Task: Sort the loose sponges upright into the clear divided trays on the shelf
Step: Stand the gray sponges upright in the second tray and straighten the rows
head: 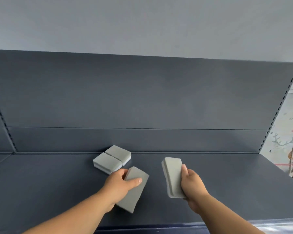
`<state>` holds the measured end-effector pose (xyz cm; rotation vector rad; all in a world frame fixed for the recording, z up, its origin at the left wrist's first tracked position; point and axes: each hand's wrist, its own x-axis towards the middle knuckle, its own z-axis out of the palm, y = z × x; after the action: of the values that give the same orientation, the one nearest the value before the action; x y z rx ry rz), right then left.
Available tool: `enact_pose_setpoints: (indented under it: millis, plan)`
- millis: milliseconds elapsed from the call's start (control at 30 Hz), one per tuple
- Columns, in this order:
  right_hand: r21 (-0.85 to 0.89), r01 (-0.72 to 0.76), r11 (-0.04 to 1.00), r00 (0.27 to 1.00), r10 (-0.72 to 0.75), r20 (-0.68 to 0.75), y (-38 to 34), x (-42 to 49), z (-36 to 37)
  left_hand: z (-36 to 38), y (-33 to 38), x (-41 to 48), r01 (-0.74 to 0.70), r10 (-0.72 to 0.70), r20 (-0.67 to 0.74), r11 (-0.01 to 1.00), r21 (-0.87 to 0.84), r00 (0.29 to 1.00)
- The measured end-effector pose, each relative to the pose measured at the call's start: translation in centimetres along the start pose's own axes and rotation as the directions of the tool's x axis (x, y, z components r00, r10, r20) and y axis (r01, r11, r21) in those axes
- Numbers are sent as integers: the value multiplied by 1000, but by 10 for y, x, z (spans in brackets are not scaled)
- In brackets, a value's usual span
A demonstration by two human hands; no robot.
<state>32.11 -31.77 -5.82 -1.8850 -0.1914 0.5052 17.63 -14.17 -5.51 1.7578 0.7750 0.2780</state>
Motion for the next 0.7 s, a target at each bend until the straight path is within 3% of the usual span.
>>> enact_pose_setpoints:
  millis: [67,233,433,500,600,700]
  plan:
    - [72,-30,997,997,25,67,-7,-8,15,-14,-1,-9,-6,2,-32,993,-115,999]
    - [139,63,988,953,-101,285,-26,-37,83,-80,-26,-43,-26,-32,-185,953,-302,982]
    - [175,46,984,868,-126,480,-55,-97,198,-191,-79,-107,-86,-132,-403,873,-481,906]
    - [170,22,985,802,-119,585,-62,-129,244,-232,-100,-137,-116,-149,-461,859,-499,875]
    - [119,-42,992,629,-66,775,-67,-184,312,-293,-134,-186,-193,-147,-566,846,-496,812]
    - [37,98,995,546,-85,834,-70,-236,374,-349,-167,-238,-238,-158,-681,861,-449,715]
